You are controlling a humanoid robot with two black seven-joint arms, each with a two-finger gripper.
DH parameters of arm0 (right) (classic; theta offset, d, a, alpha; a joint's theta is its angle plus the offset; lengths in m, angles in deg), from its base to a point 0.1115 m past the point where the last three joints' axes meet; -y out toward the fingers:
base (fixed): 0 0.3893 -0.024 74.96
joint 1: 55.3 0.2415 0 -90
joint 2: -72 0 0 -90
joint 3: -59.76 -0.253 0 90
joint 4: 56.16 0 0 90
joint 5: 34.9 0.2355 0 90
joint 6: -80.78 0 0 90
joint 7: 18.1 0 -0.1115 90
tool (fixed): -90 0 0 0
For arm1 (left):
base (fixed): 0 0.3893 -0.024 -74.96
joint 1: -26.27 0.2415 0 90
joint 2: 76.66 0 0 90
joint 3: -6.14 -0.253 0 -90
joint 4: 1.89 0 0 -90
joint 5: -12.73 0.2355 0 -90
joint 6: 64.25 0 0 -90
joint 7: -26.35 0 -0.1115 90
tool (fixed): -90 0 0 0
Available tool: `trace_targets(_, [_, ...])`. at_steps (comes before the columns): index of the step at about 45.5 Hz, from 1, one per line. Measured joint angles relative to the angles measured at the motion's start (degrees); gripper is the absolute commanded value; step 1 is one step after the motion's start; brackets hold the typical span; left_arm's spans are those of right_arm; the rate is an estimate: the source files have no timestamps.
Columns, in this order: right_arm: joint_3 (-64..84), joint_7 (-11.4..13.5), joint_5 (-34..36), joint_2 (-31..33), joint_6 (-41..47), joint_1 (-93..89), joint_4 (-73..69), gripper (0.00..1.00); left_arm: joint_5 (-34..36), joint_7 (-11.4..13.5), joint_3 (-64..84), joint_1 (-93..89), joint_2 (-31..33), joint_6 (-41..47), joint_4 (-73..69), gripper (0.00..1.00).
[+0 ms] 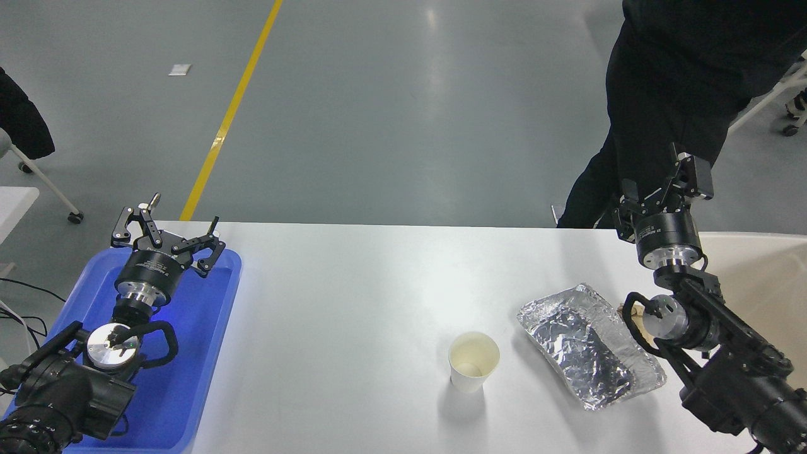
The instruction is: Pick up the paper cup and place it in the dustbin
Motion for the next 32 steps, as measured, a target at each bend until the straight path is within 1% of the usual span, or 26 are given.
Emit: trace_targets(32, [0.1, 0.1, 0.0, 0.6, 0.0, -0.3, 0.0, 1.0, 0.0, 0.1, 0.1, 0.0, 0.0, 0.0, 0.0, 1.0])
